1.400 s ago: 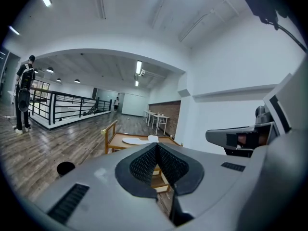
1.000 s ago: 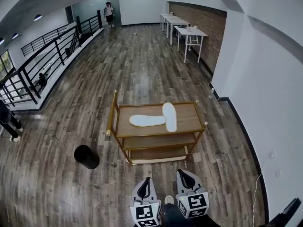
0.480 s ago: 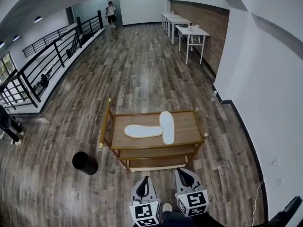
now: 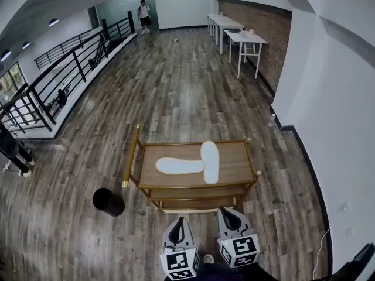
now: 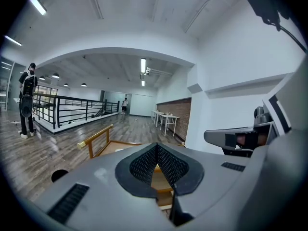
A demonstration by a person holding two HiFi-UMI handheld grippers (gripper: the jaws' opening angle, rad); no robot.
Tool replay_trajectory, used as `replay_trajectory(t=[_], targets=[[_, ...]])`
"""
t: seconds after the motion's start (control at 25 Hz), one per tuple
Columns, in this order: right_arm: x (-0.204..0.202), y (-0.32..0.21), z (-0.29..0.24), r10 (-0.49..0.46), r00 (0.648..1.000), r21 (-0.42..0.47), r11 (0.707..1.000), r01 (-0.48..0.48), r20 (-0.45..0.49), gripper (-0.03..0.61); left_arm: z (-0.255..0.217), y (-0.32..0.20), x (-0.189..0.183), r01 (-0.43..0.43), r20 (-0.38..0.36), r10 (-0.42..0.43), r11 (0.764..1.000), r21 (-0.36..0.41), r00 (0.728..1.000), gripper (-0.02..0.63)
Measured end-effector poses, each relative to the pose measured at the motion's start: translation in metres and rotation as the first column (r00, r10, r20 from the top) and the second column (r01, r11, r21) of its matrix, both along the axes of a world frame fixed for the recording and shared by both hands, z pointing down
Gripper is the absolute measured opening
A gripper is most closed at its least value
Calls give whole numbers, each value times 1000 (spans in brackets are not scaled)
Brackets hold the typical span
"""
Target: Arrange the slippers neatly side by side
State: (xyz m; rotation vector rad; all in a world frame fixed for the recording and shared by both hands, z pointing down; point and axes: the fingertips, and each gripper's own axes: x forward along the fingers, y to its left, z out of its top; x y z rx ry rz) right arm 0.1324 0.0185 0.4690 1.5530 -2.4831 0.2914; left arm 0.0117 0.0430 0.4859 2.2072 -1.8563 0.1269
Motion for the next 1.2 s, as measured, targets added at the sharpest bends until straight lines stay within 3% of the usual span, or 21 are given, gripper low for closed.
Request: replay_trajectory(t=[0.44, 1.2], targets=[[-1, -45, 6, 27, 1000, -7, 1000, -27, -5, -2, 5, -48, -4, -21, 1, 21, 1000, -1, 1000, 2], [-43, -220, 11, 117, 991, -28, 992, -119, -71, -2, 14, -234, -53, -99, -33, 98, 995, -26, 995, 2]])
